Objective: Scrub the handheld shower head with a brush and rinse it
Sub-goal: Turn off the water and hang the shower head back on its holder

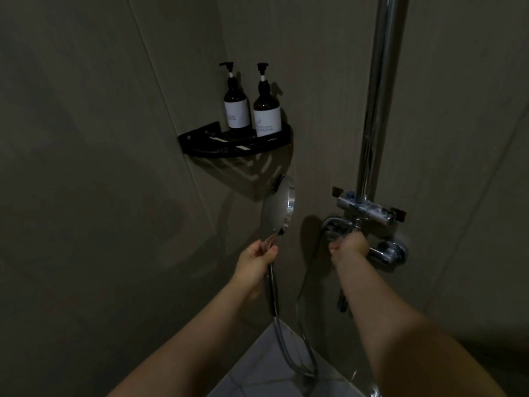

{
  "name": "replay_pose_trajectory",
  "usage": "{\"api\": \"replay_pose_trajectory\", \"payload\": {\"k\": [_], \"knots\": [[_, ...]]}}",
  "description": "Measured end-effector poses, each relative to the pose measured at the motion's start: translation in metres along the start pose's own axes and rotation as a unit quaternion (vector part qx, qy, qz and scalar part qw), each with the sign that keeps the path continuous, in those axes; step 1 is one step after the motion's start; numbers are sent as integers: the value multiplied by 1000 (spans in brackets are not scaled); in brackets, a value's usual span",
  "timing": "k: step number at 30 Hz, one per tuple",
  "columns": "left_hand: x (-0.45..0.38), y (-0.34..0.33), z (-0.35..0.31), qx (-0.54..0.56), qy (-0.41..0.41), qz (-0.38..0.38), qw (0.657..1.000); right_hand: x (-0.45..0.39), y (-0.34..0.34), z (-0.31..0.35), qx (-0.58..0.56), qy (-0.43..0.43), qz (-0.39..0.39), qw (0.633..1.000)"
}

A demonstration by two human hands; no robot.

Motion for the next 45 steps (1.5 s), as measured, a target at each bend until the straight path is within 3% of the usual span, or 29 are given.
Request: {"api": "replay_pose_trajectory", "payload": {"k": [6, 16, 20, 23, 26, 29, 32, 36, 39, 45], "knots": [[3, -2, -17, 2, -25, 3, 1000, -4, -8, -8, -225, -62, 58, 971], [6, 0, -19, 4, -14, 6, 1000, -4, -17, -8, -357, -80, 138, 920], [7, 0, -18, -2, -17, 2, 1000, -3, -14, -5, -360, -76, 152, 917], [7, 0, -16, 0, -19, -1, 1000, -6, -8, -9, -299, -83, 141, 940], [5, 1, -13, 4, -16, -8, 1000, -22, 19, -17, -149, -64, 49, 986], [3, 3, -10, 0, -18, -23, 1000, -35, 49, -17, 27, 15, -3, 1000], [3, 1, -10, 0, -19, -30, 999, -37, 69, -23, 181, 64, -39, 981], [4, 3, -8, -15, -23, -48, 998, -39, 70, -38, 381, 104, -82, 915], [4, 8, -5, -34, -20, -62, 997, -39, 69, -44, 441, 113, -96, 885], [8, 32, -10, -90, -26, -115, 989, -36, 68, -44, 477, 128, -138, 859]]}}
Point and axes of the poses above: each hand's wrist, its own x-axis away from the middle knuckle, its own y-axis out of the back of the hand, z = x × y, the point moved 7 cm from there along -x, towards the middle knuckle, and after that the axes turned 9 degrees about -y, right-handed, at the moved point
